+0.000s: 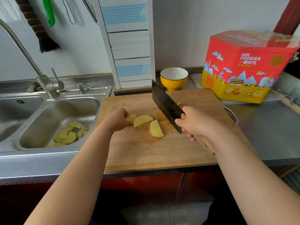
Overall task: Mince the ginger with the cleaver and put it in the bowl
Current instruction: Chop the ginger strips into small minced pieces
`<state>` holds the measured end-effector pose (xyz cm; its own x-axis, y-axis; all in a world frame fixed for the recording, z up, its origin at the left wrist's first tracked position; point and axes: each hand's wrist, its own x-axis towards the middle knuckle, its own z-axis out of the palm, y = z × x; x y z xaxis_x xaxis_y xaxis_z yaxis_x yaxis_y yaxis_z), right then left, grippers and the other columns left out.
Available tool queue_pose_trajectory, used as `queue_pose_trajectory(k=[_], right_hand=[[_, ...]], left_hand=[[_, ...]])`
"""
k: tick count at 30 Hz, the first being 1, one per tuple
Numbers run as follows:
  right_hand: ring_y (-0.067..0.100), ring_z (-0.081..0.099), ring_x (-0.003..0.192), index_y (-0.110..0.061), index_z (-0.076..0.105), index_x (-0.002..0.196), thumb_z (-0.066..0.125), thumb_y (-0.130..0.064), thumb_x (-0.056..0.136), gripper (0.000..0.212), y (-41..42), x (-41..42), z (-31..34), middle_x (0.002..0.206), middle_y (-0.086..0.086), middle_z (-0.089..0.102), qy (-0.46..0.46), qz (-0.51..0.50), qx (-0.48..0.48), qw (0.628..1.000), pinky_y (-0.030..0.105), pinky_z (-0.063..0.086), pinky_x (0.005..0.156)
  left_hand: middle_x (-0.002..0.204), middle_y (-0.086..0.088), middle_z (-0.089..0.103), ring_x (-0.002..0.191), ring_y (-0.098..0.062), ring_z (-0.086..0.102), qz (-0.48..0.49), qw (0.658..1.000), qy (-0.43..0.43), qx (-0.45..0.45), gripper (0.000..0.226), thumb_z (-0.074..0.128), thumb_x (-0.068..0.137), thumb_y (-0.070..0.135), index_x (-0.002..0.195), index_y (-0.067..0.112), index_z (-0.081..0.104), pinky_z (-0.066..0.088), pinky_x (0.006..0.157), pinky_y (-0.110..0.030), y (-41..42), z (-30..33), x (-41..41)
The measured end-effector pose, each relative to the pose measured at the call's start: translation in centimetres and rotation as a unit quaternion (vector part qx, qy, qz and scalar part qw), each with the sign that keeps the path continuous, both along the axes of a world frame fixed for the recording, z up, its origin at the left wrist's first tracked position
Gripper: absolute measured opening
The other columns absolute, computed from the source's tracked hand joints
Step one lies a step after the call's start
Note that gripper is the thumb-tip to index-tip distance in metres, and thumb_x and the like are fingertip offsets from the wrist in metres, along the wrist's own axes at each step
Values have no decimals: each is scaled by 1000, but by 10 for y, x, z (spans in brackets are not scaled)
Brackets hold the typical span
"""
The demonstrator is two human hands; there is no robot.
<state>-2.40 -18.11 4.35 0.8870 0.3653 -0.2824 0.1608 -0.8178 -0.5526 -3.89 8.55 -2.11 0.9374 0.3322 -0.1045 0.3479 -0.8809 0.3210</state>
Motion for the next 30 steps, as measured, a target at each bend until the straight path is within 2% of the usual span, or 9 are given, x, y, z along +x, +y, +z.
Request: queue_pose_trajectory(k=[3, 6, 10, 14, 17, 19, 21, 23, 30], right_hand=[[17, 64, 69, -14, 28, 151, 48, -26, 102, 54, 0, 0, 0, 97, 9, 64, 1, 1, 3, 1000, 35, 62, 67], [17, 64, 69, -14, 28, 151, 48, -26, 102, 54, -2, 1, -1, 99, 9, 64, 2, -2, 7, 1000, 35, 62, 68], [14, 62, 65, -14, 26, 152, 48, -27, 102, 56, -5, 4, -2, 103, 8, 63, 3, -5, 15, 1000, 30, 60, 62], [14, 61, 64, -14, 23, 153, 48, -26, 102, 58, -8, 5, -4, 102, 9, 64, 9, -17, 27, 999, 31, 59, 62], [14, 62, 64, -16, 20, 154, 48, -27, 102, 60, -11, 8, -6, 101, 9, 64, 12, -32, 27, 999, 30, 58, 61], [15, 63, 65, -18, 19, 155, 48, -28, 102, 61, -11, 10, -7, 98, 9, 65, 15, -40, 23, 999, 30, 59, 61], [15, 63, 67, -18, 18, 155, 48, -28, 102, 62, -11, 11, -8, 98, 9, 65, 16, -42, 20, 999, 31, 59, 63], [15, 63, 67, -16, 19, 155, 47, -27, 103, 60, -10, 9, -6, 101, 9, 64, 12, -37, 18, 999, 31, 59, 64], [20, 67, 71, -13, 31, 150, 45, -25, 103, 51, -3, 4, -5, 95, 10, 65, -5, -11, 2, 1000, 37, 62, 69]], left_hand=[[100, 1, 57, 84, -15, 53, 31, 998, -30, -35, 25, 67, 87, 29, 104, 19, 52, 40, 67, -26, -4, 4, -1], [98, 2, 60, 79, -11, 53, 47, 981, -156, -107, 14, 64, 90, 23, 101, 21, 55, 40, 62, -24, -6, 9, -7], [88, 9, 62, 75, -2, 55, -175, 955, -91, -221, 11, 61, 92, 16, 95, 25, 65, 41, 69, -18, -36, 28, -10], [97, 13, 62, 91, -8, 55, -256, 955, 7, -151, 17, 58, 93, 18, 94, 34, 65, 41, 76, -22, -61, 22, 6], [114, 9, 56, 103, -10, 51, -248, 960, -38, -125, 17, 57, 94, 25, 106, 35, 64, 42, 85, -22, -59, 20, 10], [130, 8, 50, 121, -14, 41, -244, 964, -75, -68, 23, 58, 93, 32, 115, 38, 61, 36, 102, -34, -48, 20, 8], [141, 9, 42, 133, -19, 30, -238, 971, -26, 1, 31, 61, 91, 32, 120, 42, 57, 29, 111, -45, -37, 19, 4], [142, 9, 43, 133, -20, 35, -215, 976, 19, 13, 39, 63, 90, 28, 125, 42, 54, 32, 110, -45, -33, 13, 2], [137, 3, 48, 125, -22, 42, -85, 990, -86, 74, 35, 55, 93, 25, 126, 38, 53, 45, 98, -40, -27, -7, 6]])
